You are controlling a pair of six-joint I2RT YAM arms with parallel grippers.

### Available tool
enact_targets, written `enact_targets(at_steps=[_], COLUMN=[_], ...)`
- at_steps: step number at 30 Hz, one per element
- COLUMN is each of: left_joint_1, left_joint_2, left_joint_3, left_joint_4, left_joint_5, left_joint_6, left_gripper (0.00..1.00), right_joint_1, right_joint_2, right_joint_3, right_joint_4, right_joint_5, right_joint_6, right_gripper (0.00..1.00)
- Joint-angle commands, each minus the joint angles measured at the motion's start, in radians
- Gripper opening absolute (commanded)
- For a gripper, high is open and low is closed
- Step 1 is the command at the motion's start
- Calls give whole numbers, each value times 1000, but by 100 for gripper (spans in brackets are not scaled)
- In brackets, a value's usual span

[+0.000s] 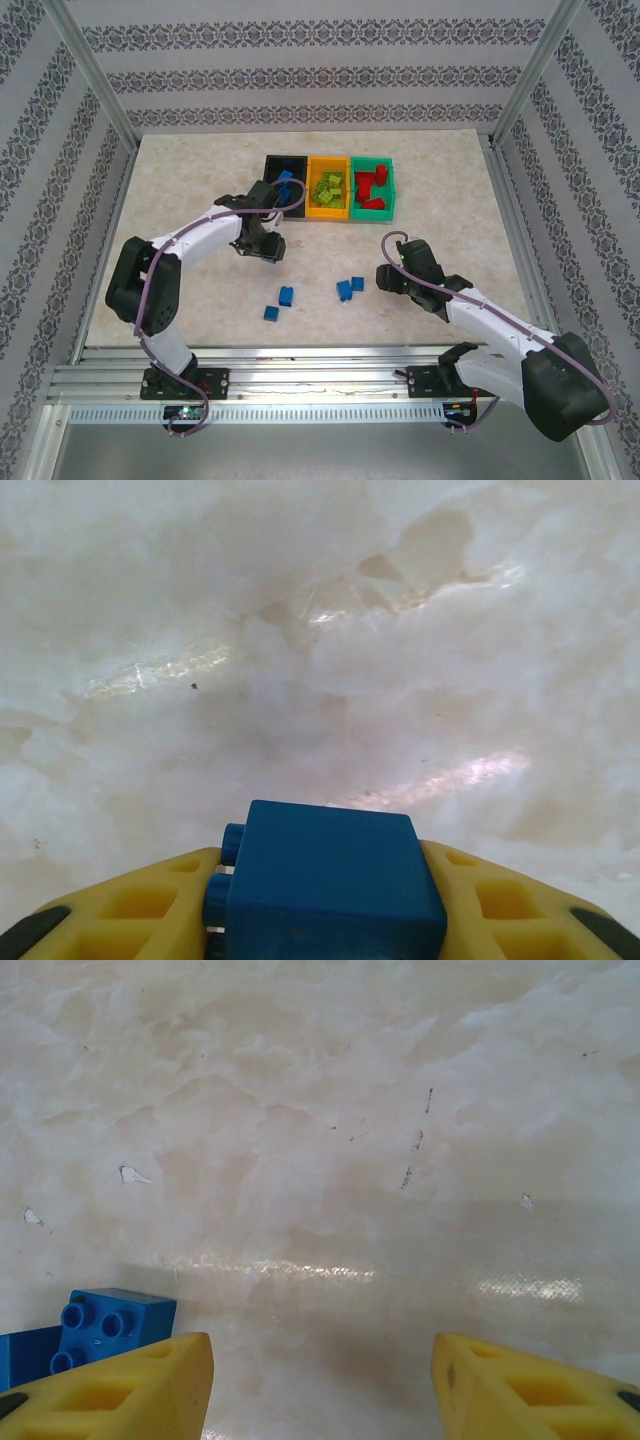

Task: Sort the legos into containers by color
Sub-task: Pick up the lego from the center of the table, then place the lego in the container.

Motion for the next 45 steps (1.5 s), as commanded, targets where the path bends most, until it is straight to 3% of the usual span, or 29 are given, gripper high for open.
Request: enact_targets(at_steps=[1, 12, 19, 25, 28, 30, 33, 36, 45], left_joint_1=[-11, 29, 87, 120, 136, 143, 144, 141, 139], left_joint_2=[-29, 21, 197, 412, 528, 595, 647, 591, 133], left_joint_3=[46, 258, 523, 819, 996, 1124, 1230, 1144, 363], left_joint_4=[-27, -88, -124, -144, -208, -274, -349, -333, 79], left_joint_5=[54, 77, 35, -23, -55, -13, 55, 93, 277], left_joint_6=[-25, 1, 22, 8, 2, -1, -8, -16, -84], left_gripper=[28, 28, 30, 44, 58, 66, 69, 70, 70], right_joint_1=[15, 16, 16, 18, 18, 18, 18, 20, 23], right_joint_2=[-6, -22, -22, -34, -38, -43, -46, -42, -28], right_joint_3=[24, 16, 16, 11, 8, 6, 4, 7, 12], right_joint_4=[5, 9, 9, 12, 12, 13, 15, 15, 16], right_joint_5=[26, 24, 24, 26, 26, 26, 26, 25, 30], right_joint_6=[-20, -21, -21, -22, -21, -22, -21, -22, -24], right_gripper=[60, 60, 60, 60, 60, 60, 60, 60, 60])
